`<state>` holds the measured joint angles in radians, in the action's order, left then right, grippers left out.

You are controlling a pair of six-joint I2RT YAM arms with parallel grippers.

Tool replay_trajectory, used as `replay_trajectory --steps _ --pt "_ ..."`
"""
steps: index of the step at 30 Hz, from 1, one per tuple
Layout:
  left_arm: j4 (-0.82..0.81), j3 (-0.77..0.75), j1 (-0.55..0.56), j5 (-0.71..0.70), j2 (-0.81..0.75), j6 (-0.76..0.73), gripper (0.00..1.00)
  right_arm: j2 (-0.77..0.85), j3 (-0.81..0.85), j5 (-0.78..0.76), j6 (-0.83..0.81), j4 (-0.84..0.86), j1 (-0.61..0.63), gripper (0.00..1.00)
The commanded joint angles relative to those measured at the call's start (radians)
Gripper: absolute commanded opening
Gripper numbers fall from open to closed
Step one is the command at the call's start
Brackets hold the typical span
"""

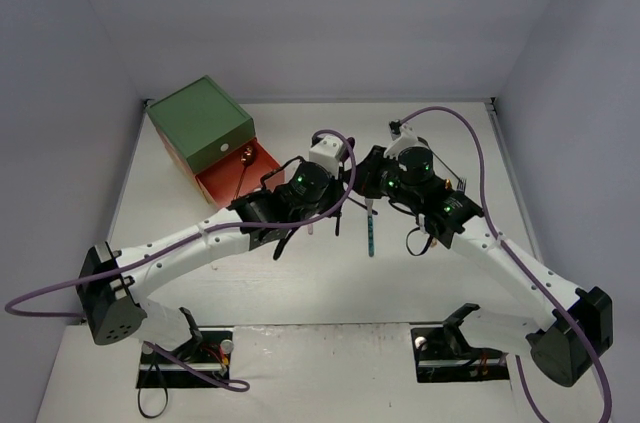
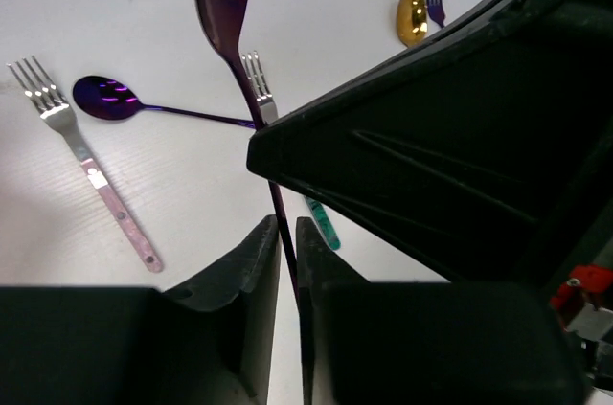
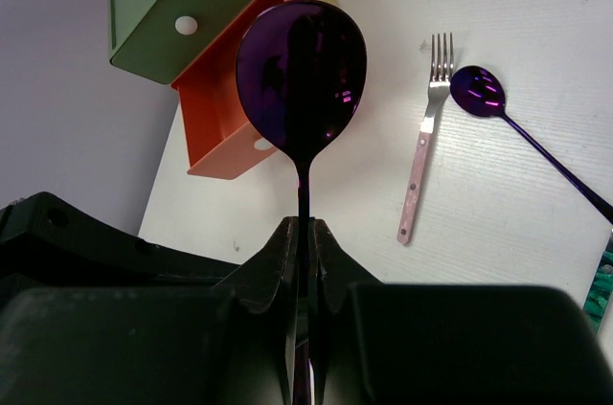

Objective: Sort the eating utensils into containers

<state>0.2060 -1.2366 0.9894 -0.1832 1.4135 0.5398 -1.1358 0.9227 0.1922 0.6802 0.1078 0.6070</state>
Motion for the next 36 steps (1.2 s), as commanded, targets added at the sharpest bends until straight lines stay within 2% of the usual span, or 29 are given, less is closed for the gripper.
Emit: replay_trajectory --steps 1,3,5,7,9,11,16,21,27,31,36 --pt "-0.059 -0.048 0.009 -0.050 -0.018 0.019 0.03 0.033 -0.003 0.005 0.018 0.102 0.017 0.00" --pt "-0.056 -0.043 0.009 -0.059 -0.022 0.019 0.00 0.036 -0.007 0.003 0.022 0.104 0.019 0.00" --pt "-0.042 -0.029 0.008 -0.070 -0.027 0.023 0.00 0.040 -0.014 -0.003 0.022 0.104 0.019 0.09" --pt "-0.036 -0.014 0.008 -0.093 -0.041 0.028 0.00 0.045 -0.020 -0.008 0.022 0.104 0.019 0.23" --pt "-0.017 0.001 0.005 -0.129 -0.057 0.018 0.00 0.048 -0.027 -0.015 0.017 0.102 0.019 0.42" --pt "0.030 0.009 -0.001 -0.168 -0.078 0.001 0.00 0.057 -0.034 -0.024 0.013 0.102 0.019 0.50" --pt "0.185 0.016 -0.112 -0.206 -0.142 -0.081 0.00 0.099 -0.057 -0.044 -0.013 0.090 0.016 0.55" --pt "0.251 0.049 -0.335 -0.127 -0.236 -0.256 0.00 0.156 -0.082 -0.095 -0.059 0.040 0.007 0.58" --pt "0.309 -0.001 -0.544 0.018 -0.177 -0.480 0.00 0.172 -0.097 -0.108 -0.100 -0.015 -0.001 0.59" --pt "0.303 -0.038 -0.603 0.078 -0.081 -0.579 0.00 0.176 -0.115 -0.093 -0.107 -0.026 -0.003 0.59" --pt "0.254 -0.036 -0.635 0.107 -0.013 -0.588 0.00 0.187 -0.122 -0.080 -0.121 -0.040 -0.004 0.60"
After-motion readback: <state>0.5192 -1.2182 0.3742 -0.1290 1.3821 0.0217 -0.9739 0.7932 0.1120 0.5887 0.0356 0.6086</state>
